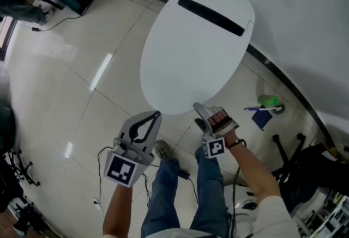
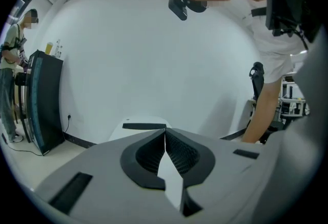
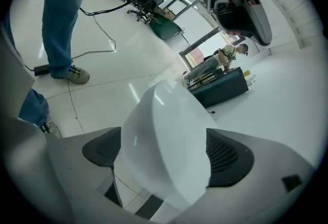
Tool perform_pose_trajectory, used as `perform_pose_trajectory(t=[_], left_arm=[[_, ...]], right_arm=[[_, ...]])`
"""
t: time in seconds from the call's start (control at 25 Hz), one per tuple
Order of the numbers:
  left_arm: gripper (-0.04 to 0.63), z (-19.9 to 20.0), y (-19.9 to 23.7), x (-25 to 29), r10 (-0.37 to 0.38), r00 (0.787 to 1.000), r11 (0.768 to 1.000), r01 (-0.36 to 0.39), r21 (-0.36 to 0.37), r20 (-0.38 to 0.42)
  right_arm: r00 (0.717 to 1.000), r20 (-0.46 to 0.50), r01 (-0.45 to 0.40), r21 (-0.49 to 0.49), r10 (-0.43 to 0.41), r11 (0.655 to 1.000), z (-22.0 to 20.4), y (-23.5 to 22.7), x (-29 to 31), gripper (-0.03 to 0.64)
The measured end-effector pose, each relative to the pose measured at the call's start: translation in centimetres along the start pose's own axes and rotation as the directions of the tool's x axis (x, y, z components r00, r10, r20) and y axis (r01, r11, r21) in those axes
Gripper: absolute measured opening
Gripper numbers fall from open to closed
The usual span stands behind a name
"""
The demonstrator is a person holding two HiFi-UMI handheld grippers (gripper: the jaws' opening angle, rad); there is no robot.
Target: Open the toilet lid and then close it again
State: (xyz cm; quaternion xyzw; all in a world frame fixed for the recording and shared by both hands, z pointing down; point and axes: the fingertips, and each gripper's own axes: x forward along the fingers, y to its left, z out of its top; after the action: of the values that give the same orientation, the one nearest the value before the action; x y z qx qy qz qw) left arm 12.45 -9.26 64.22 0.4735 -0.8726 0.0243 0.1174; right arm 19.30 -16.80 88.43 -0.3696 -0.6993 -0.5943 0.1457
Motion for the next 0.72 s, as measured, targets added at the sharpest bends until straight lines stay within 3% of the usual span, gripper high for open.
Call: perform_pose_trajectory(t=[0.2, 0.36, 0.52, 0.6, 0.72], left_arm=[[0.003, -5.2, 1.1, -0.9, -0.016, 1.0, 1.0, 0.016, -0.024, 0.014], [0.003, -6.7, 1.4, -1.9, -0.017, 0.999, 0.998, 0.019, -0.052, 0.029], [0.003, -7.1, 0.9, -2.6, -0.024, 0.999, 0.998, 0.025, -0.053, 0.021], [0.003, -6.7, 0.7, -3.0, -0.022, 1.0, 0.998, 0.023, -0.052, 0.016], [0.003, -6.1, 1.3, -4.2, -0.008, 1.0, 0.999, 0.009, -0.043, 0.005]], right_arm=[[0.996, -0.056, 0.059, -0.079, -0.063, 0.995, -0.7, 2.5, 5.2, 0.517], [0.99, -0.066, 0.12, -0.066, -0.124, 0.991, -0.5, 1.0, 6.9, 0.517], [0.994, -0.087, 0.057, -0.039, -0.06, 0.998, -0.6, 0.8, 7.3, 0.507], [0.997, -0.078, 0.025, -0.036, -0.028, 0.999, -0.6, 0.9, 6.8, 0.442], [0.999, -0.052, 0.017, -0.011, -0.017, 1.0, 0.6, -0.7, 5.6, 0.416]])
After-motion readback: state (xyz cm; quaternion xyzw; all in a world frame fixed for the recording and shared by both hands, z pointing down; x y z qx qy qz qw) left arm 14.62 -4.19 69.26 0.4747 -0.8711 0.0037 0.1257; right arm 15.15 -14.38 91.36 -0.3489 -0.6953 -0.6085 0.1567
